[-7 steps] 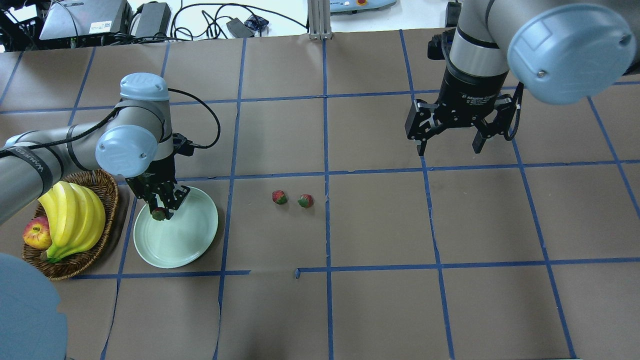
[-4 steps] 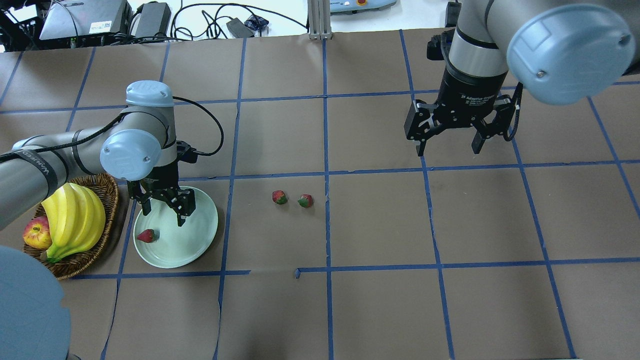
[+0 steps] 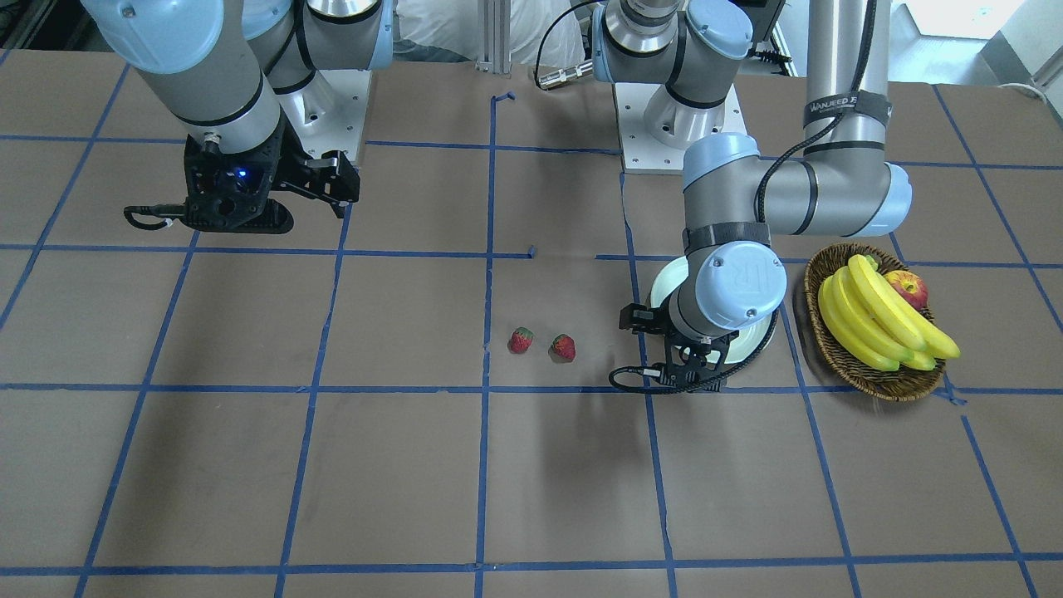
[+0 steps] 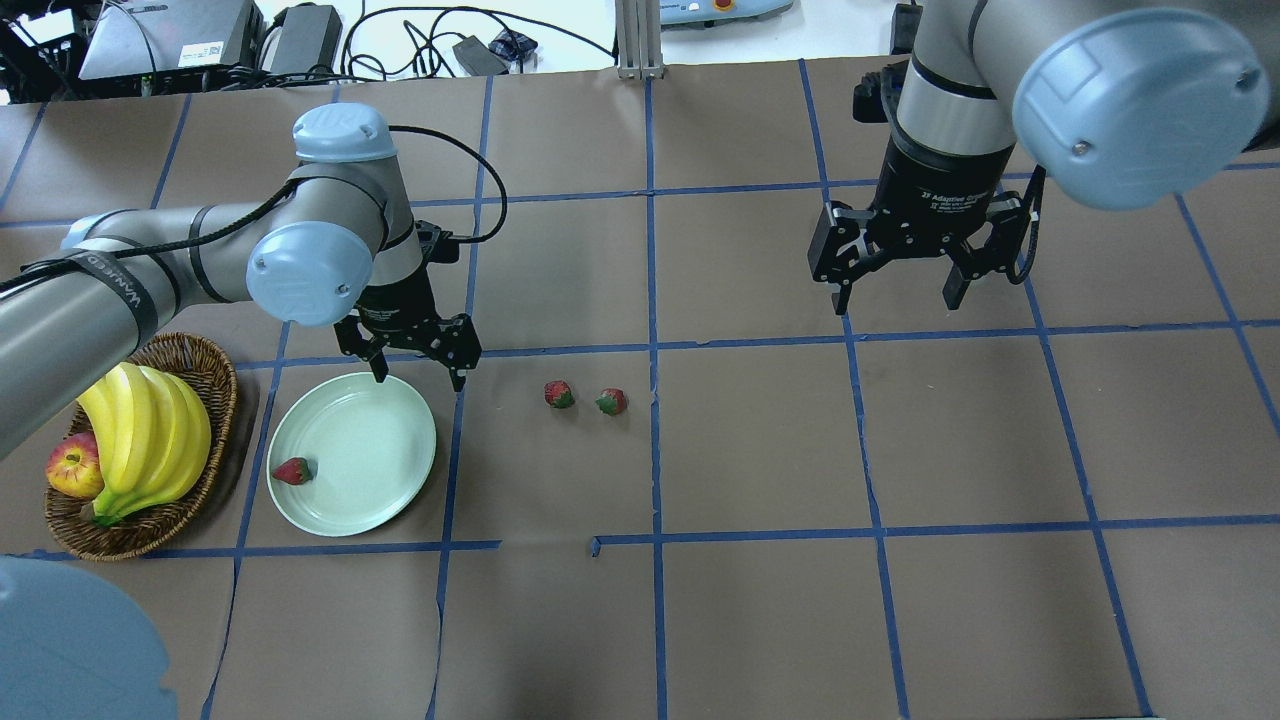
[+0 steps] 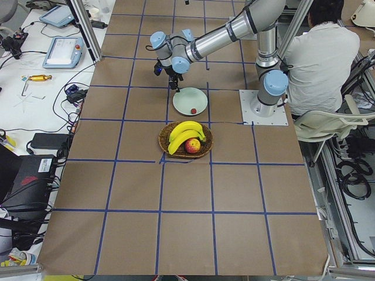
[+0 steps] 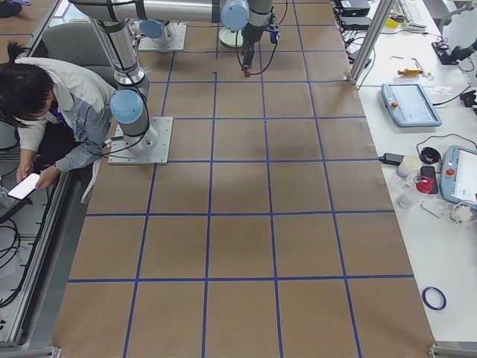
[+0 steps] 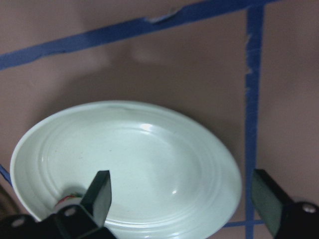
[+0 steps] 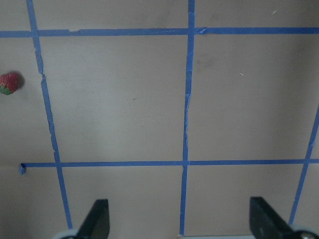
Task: Collect all strawberries into plate
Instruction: 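Open the left gripper and move it back toward the remaining strawberries, then lower the left gripper onto the nearer strawberry and close on it, then carry the strawberry onto the plate and release it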
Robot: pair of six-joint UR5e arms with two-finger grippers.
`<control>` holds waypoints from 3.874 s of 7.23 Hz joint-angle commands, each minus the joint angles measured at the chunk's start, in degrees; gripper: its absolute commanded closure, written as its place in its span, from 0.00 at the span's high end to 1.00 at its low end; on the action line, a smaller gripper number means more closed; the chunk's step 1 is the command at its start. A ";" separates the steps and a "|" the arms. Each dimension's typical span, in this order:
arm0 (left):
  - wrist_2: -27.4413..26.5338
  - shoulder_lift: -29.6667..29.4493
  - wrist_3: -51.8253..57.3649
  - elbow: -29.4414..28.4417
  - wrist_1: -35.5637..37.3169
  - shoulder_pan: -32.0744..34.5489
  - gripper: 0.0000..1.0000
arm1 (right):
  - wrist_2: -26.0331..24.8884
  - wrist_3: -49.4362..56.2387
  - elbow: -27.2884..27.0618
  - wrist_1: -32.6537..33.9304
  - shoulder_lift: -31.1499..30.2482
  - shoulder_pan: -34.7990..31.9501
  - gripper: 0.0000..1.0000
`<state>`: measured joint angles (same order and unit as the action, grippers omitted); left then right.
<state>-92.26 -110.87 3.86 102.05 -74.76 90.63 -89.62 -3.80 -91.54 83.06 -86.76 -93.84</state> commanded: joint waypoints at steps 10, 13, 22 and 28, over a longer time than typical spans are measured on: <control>17.12 -6.11 -39.46 2.19 11.13 4.55 0.98 | -0.73 0.02 -0.05 -0.54 -0.16 -0.03 1.00; 17.03 -6.64 -39.28 2.19 10.96 6.04 0.59 | -0.73 -0.06 -0.83 -0.54 -0.24 -0.03 1.00; -0.28 -0.94 -16.36 -1.77 0.97 3.25 0.00 | -0.82 -0.06 -1.01 -0.54 -0.33 -0.03 1.00; -12.59 -0.22 4.84 3.42 -4.43 -4.76 0.98 | -0.91 -0.06 -1.28 0.34 -0.07 -0.03 1.00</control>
<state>-104.55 -110.16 7.72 104.69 -79.27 86.37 -90.54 -3.81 -92.80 83.15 -86.90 -93.87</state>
